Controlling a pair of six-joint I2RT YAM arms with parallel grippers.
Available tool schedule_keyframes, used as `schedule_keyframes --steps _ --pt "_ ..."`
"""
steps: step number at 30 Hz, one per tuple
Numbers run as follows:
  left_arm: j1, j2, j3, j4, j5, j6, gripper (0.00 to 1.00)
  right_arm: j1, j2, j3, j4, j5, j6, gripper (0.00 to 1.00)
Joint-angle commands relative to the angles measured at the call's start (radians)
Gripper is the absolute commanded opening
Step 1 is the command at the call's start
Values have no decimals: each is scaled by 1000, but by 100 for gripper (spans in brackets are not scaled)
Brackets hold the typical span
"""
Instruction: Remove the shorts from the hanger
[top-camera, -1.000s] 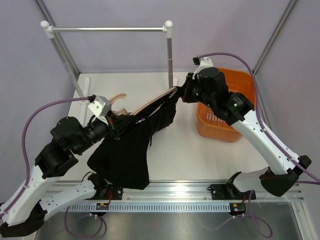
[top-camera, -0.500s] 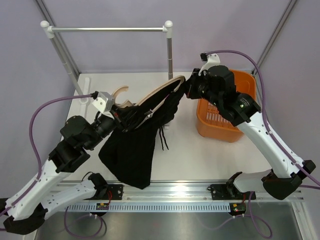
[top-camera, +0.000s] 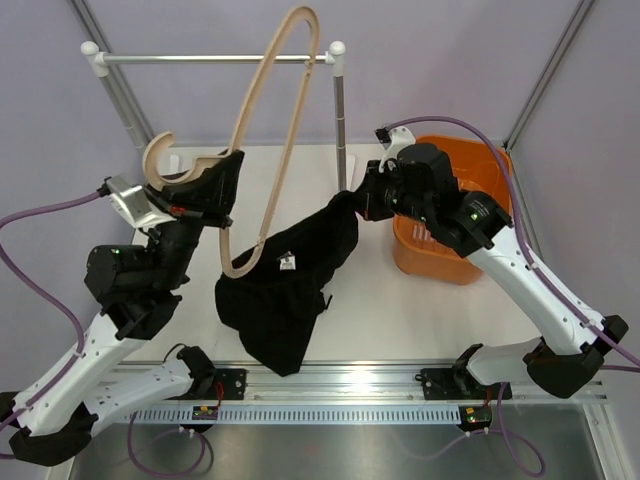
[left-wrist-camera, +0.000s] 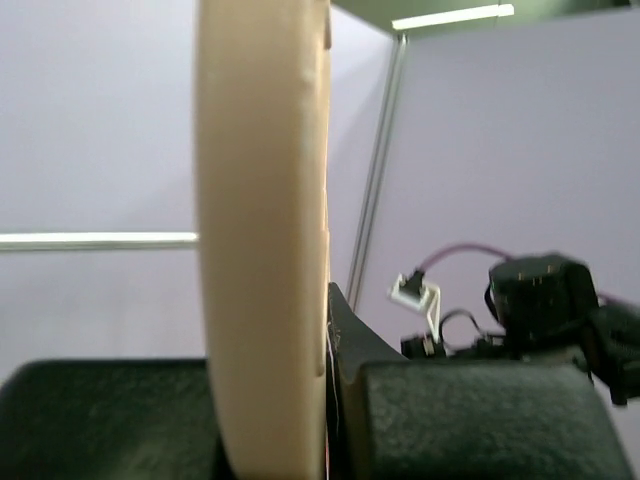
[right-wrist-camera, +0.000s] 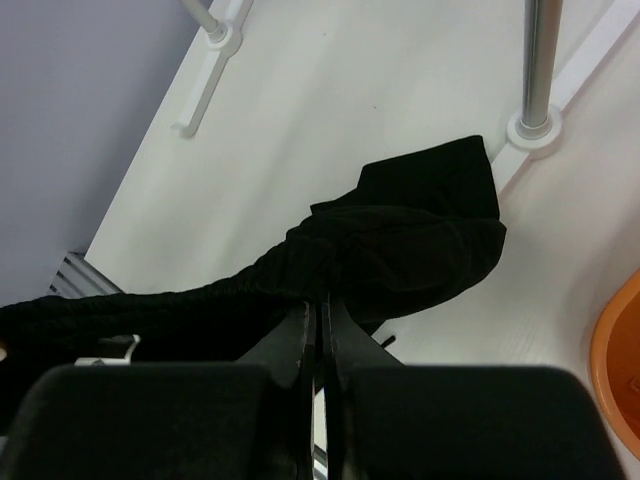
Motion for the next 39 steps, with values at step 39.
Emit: schedule_keyframes --steps 39 --pt "4 53 -102 105 -291 163 0 -621 235 535 25 583 -12 0"
